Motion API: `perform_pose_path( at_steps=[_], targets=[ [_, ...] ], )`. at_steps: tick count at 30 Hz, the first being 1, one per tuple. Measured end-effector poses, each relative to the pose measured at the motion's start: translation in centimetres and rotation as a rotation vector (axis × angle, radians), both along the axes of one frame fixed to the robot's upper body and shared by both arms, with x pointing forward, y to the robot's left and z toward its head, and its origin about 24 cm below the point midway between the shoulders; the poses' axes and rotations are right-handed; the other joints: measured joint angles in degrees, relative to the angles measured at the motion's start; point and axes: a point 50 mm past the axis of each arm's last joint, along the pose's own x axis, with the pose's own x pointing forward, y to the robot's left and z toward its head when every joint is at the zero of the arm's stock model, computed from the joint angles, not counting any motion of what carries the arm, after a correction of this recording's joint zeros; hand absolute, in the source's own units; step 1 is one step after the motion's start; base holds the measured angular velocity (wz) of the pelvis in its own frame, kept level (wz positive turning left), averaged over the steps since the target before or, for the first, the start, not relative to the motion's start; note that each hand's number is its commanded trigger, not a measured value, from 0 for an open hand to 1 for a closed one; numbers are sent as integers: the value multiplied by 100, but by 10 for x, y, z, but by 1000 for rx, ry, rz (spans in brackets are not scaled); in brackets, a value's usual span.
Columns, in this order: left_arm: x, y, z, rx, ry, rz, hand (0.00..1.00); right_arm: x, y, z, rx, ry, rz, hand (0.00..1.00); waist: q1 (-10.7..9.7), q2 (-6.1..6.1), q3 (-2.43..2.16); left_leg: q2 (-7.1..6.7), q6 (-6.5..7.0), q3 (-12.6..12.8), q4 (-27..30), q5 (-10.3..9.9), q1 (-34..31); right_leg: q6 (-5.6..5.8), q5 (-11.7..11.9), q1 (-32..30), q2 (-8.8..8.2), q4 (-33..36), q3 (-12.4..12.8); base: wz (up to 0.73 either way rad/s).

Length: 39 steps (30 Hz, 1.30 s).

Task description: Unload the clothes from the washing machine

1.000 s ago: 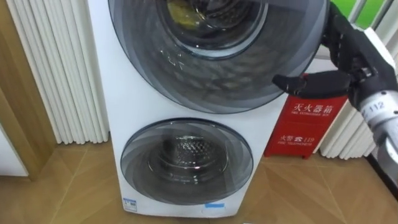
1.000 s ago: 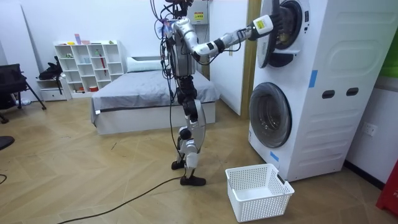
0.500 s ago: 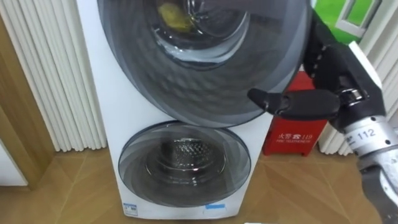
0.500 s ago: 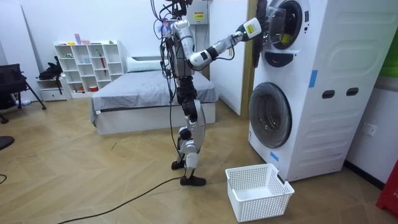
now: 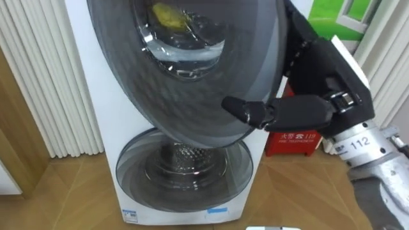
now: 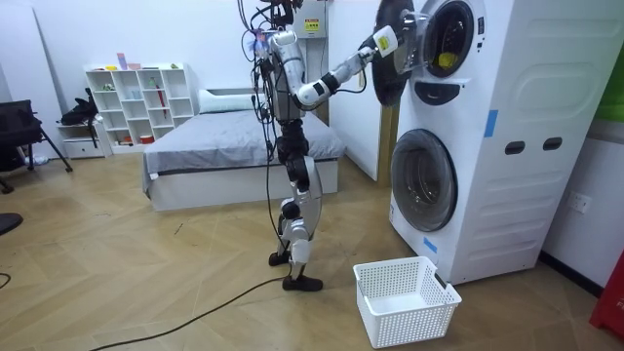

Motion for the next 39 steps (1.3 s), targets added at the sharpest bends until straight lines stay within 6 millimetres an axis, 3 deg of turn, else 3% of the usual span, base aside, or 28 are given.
perform_pose_path(
  at_steps=[3, 10, 18, 26, 30, 35, 39],
  targets=[
    [3, -2, -1, -11, -8, 0, 0, -6, 12, -2, 38, -1, 101, 0, 112, -11, 2, 1, -2, -7, 2, -1, -13, 0, 0, -6, -3, -14, -12, 0],
    [21, -8, -1, -21, -32, -70, 0, -19, 46, -12, 149, 32, 351, 0, 282, 111, 48, 25, -25, 41, -13, 11, -15, -33, 20, -39, 23, -13, 23, -2],
    [31, -14, -2, -40, -49, -90, 0, -30, 85, -41, 45, 181, 608, 0, 607, 106, 51, 24, -44, -66, -18, 22, -171, -42, 52, -116, 27, -55, -47, 8],
    [29, -15, -3, -40, -42, -86, 0, -30, 88, -47, -21, 192, 609, 0, 829, 92, 67, 16, -42, -105, -33, 24, -210, -13, 39, -101, 21, -126, -110, 4],
    [27, -15, -3, -41, -36, -84, 0, -30, 88, -47, -45, 186, 606, 0, 883, 67, 106, 12, -42, -109, -44, 24, -220, -11, 32, -101, 18, -151, -116, 0],
    [26, -16, -3, -44, -36, -82, 0, -30, 87, -47, -52, 183, 607, 0, 866, 57, 102, -1, -41, -119, -34, 24, -276, -9, 33, -96, 4, -198, -158, 8],
    [21, -16, -2, -42, -46, -67, 0, -25, 77, -40, -39, 157, 539, 0, 740, 42, 90, -4, -40, -117, -14, 25, -292, -1, 28, -78, -11, -197, -205, 6]
  ],
)
